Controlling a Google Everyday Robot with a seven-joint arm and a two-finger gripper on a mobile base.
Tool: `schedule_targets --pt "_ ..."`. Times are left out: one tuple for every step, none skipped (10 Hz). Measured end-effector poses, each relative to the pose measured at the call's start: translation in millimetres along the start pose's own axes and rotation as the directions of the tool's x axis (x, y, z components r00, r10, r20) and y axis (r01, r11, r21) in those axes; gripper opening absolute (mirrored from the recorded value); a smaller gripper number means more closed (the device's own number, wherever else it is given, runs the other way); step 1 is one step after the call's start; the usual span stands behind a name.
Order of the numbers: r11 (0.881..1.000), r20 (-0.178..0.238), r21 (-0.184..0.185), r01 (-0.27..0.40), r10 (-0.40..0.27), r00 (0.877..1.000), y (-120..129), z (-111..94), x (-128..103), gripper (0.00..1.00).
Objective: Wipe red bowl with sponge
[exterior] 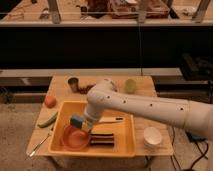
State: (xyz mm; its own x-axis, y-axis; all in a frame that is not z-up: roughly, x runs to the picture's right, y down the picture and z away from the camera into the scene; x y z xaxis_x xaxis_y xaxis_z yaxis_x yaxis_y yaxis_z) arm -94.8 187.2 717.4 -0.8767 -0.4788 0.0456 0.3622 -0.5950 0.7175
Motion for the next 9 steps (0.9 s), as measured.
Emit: schedule_targets --pt "1.0 0.014 -0.004 -0.01 0.011 1.0 1.2 26.7 -3.3 0.0" --pt "0.999 0.016 -0.018 -0.039 0.039 0.999 6.9 46.2 -7.6 0.0" --pt "0.997 0.013 -0.032 -0.071 0.072 0.997 13.5 59.4 -10.5 0.0" --pt "0.995 0.011 -0.037 -0.088 0.089 0.996 16.0 66.1 -11.8 0.0" --pt "0.995 0.01 -0.039 -0.095 0.096 0.995 17.0 68.7 -12.1 0.0" --pt "0.995 0.01 -0.04 -0.095 0.096 0.995 17.3 68.7 -12.4 0.0" --pt "0.995 0.01 -0.041 -0.096 0.096 0.995 17.6 68.7 -12.6 0.0" --pt "0.995 0.011 -0.041 -0.095 0.095 0.995 17.7 68.8 -12.5 0.0" --pt "0.995 0.012 -0.042 -0.094 0.095 0.995 18.0 68.8 -12.1 0.0"
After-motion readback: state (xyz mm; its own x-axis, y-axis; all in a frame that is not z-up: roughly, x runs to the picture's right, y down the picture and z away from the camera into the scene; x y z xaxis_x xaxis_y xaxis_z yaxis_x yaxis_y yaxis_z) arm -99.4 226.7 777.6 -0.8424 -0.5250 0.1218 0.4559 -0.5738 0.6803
